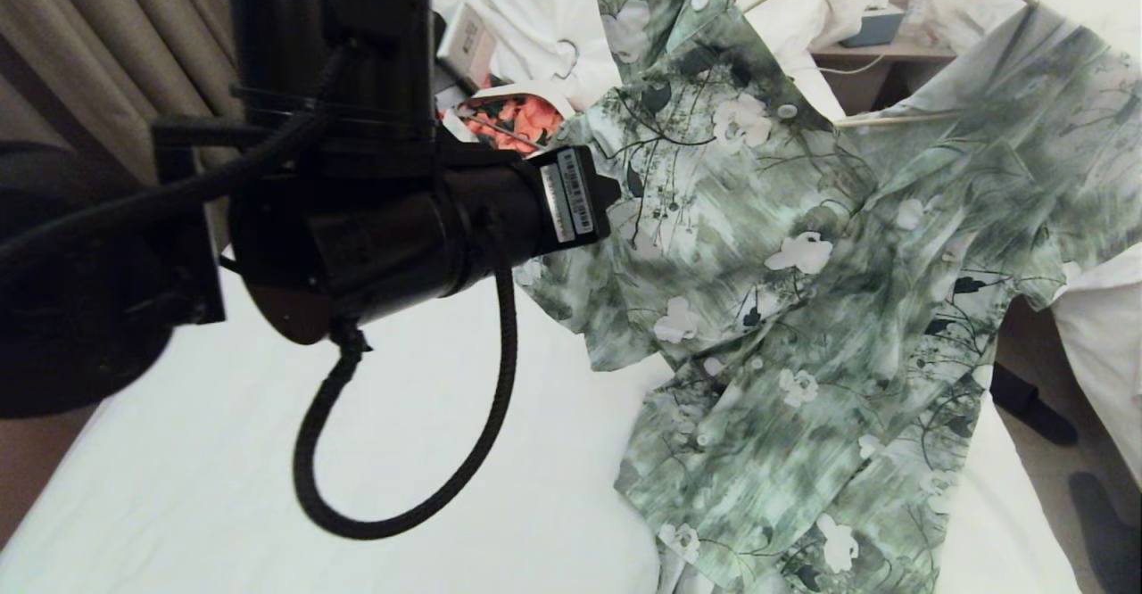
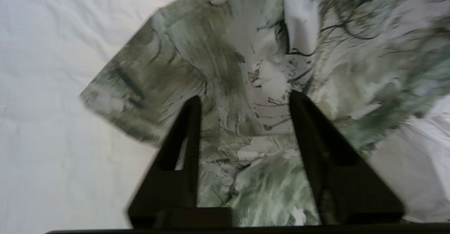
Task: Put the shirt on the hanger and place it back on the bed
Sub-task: Take the clothes hanger out of the clothes
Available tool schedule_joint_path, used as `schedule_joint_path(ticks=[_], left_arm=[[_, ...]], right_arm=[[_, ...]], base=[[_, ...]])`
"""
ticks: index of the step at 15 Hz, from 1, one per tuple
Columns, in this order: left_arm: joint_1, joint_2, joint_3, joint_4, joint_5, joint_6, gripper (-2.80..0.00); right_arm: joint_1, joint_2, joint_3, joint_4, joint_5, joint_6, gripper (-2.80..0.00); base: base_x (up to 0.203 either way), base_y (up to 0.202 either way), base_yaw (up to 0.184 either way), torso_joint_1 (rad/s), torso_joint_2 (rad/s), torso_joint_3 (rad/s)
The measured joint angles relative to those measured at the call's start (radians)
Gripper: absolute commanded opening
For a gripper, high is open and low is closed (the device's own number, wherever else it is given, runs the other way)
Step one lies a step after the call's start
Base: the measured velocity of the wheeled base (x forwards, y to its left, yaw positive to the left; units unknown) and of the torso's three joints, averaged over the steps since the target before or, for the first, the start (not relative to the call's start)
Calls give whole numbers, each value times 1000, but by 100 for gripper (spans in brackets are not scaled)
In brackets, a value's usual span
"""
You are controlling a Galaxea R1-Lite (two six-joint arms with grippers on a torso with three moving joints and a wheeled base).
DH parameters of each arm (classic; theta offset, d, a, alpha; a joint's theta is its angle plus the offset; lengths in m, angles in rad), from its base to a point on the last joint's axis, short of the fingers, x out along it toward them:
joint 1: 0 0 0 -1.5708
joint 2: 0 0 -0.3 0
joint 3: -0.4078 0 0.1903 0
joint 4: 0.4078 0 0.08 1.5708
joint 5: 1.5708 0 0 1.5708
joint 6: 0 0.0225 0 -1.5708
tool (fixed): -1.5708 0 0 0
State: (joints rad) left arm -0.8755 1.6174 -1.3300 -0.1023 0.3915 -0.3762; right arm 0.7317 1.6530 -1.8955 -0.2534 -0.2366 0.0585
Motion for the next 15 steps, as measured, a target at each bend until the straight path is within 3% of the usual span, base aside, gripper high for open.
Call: schedule_joint_path(ticks=[6, 15], left_arm=[[24, 63, -59, -1, 1, 3, 0], [-39, 97, -87, -4, 2, 1, 0]], right_arm=[[-10, 2, 1, 0, 0, 1, -280], [-19, 7, -3, 0, 1, 0, -280]], base=[[0, 0, 0, 0, 0, 0], [0, 0, 0, 0, 0, 0]])
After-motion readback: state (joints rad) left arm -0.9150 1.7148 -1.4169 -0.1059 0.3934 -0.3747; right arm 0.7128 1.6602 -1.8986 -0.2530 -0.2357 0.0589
